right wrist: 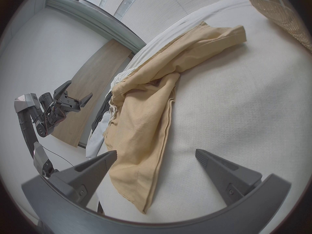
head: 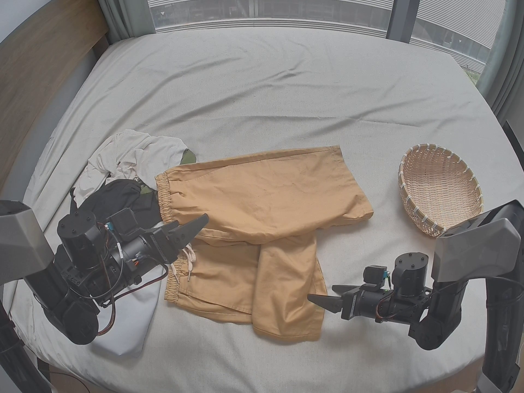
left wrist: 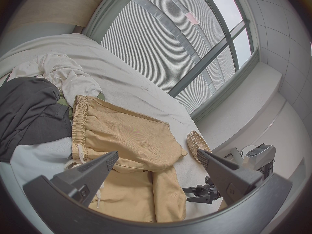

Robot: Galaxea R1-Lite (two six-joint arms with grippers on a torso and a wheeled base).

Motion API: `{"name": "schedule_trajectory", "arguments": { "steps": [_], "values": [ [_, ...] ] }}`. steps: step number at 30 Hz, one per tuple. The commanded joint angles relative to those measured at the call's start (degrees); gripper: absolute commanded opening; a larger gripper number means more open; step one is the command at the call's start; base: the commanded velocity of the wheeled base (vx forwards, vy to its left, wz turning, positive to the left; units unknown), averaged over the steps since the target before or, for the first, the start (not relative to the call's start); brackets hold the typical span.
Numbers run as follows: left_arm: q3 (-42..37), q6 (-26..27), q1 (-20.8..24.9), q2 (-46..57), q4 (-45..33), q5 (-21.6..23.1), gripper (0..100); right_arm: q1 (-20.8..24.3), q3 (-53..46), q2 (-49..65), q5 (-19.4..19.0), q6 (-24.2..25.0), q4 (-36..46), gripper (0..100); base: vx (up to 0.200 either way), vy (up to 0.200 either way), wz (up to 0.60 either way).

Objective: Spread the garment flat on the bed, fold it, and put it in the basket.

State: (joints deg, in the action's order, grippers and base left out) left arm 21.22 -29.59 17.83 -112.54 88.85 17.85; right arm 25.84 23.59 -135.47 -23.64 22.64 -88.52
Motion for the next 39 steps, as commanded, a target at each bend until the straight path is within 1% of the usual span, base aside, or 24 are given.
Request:
{"name": "schedule_trajectory", "arguments": {
  "steps": [1,6,11,18,20,21,25,32,39],
  "values": [
    [0.0,0.0,0.0,0.0,0.0,0.0,100,0.9,1.2,-1.7,0.0,0.3,0.0,0,0.0,0.0,0.0],
    [-0.4,0.0,0.0,0.0,0.0,0.0,100,0.9,1.6,-2.0,0.0,0.4,-0.1,0,0.0,0.0,0.0],
    [-0.5,0.0,0.0,0.0,0.0,-0.1,100,0.3,-0.1,-1.3,0.0,0.4,-0.2,0,0.0,0.0,0.0],
    [-0.5,-0.1,0.2,0.1,0.0,0.0,100,-1.2,-9.8,8.0,0.0,0.4,-0.2,0,0.0,0.0,0.0],
    [-0.5,-0.1,0.2,0.1,0.0,0.0,100,-1.6,-11.1,9.4,0.3,0.3,-0.2,0,0.0,0.0,0.0],
    [-0.5,-0.1,0.2,0.1,0.0,0.0,100,-2.1,-12.4,10.5,1.2,0.3,-0.1,0,0.0,0.0,0.0],
    [-0.5,-0.1,0.4,0.0,0.0,0.0,100,-3.4,-13.7,11.0,3.7,0.3,0.0,0,0.0,0.0,0.0],
    [-0.8,-0.1,0.4,0.0,0.0,0.0,100,-5.3,-14.4,11.0,4.0,0.3,0.0,0,0.0,0.0,0.0],
    [-0.9,-0.1,0.4,0.0,0.0,0.0,100,-5.5,-17.3,10.3,4.0,0.2,0.1,0,0.0,0.0,0.0]
  ]
}}
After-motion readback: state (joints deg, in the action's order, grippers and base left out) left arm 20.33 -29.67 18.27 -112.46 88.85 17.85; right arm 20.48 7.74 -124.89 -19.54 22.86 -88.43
